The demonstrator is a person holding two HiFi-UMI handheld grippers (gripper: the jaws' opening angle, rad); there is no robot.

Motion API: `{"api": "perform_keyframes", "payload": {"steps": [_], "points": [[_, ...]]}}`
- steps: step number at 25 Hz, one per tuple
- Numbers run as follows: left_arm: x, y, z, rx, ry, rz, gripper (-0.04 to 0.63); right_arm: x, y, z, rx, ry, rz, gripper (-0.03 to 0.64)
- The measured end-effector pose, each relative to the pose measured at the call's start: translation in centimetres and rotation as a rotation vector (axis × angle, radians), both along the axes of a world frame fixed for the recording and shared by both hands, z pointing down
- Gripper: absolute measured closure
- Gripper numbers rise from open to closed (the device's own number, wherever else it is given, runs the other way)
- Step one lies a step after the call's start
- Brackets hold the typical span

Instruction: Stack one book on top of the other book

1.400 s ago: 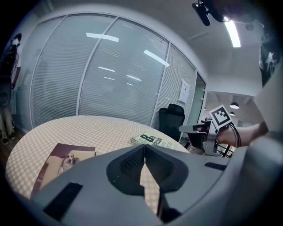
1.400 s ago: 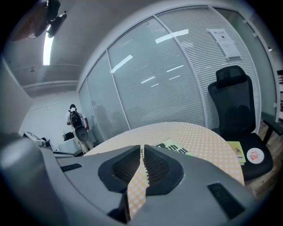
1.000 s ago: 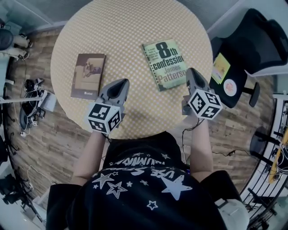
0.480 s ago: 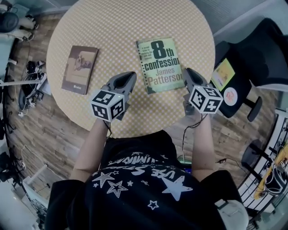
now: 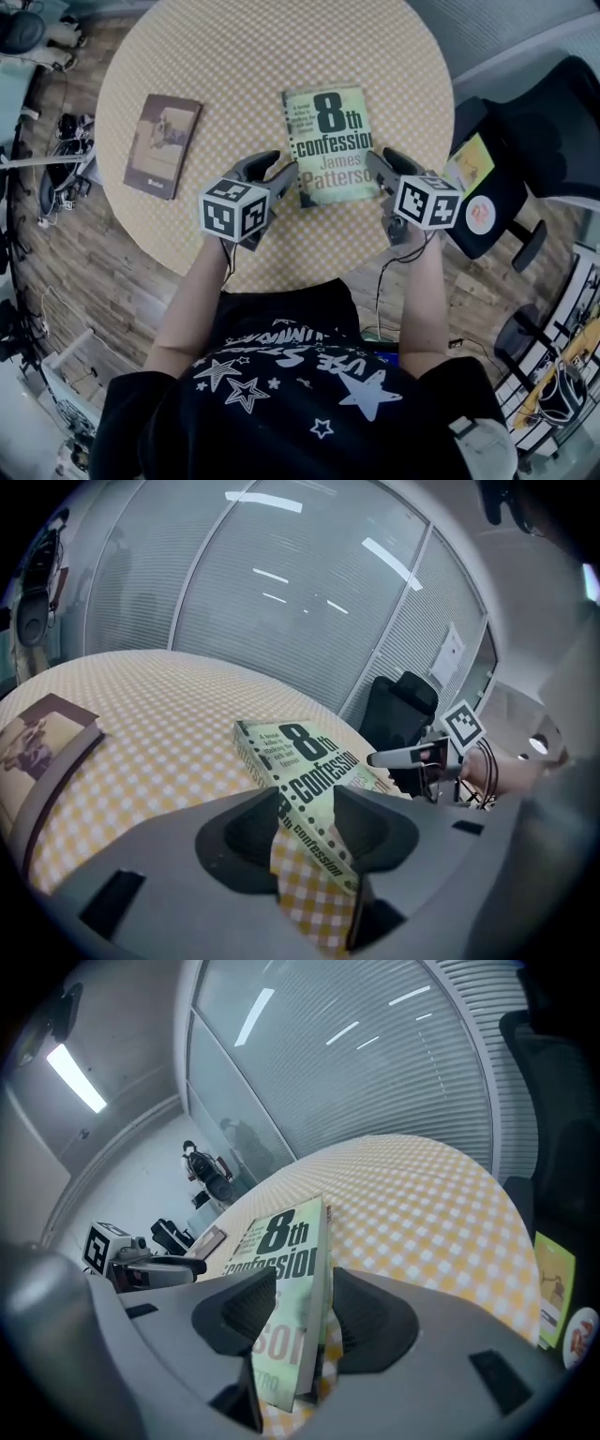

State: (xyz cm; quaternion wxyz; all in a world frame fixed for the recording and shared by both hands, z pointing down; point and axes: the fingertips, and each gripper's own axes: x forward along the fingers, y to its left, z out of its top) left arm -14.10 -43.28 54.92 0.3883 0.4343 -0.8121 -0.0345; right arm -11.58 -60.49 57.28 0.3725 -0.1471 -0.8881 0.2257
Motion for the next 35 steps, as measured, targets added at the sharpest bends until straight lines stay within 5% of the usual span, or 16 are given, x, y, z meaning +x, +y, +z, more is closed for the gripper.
{"api": "perform_keyframes", "payload": {"steps": [4, 8, 35], "points": [[0.4, -1.0, 1.8, 0.002, 0.105, 0.015, 0.316, -0.6, 0.3, 0.7, -0.019, 0.035, -0.037, 0.434], [0.2, -1.2, 2.8, 0.009, 0.158, -0.014, 0.307, -1.0, 0.9, 1.3, -0.022, 0.057, -0.07, 0.434], [0.4, -2.7, 4.6, 0.009, 0.199, -0.042, 0.342, -1.6, 2.2, 2.3, -0.041, 0.091, -0.053, 0.434]]}}
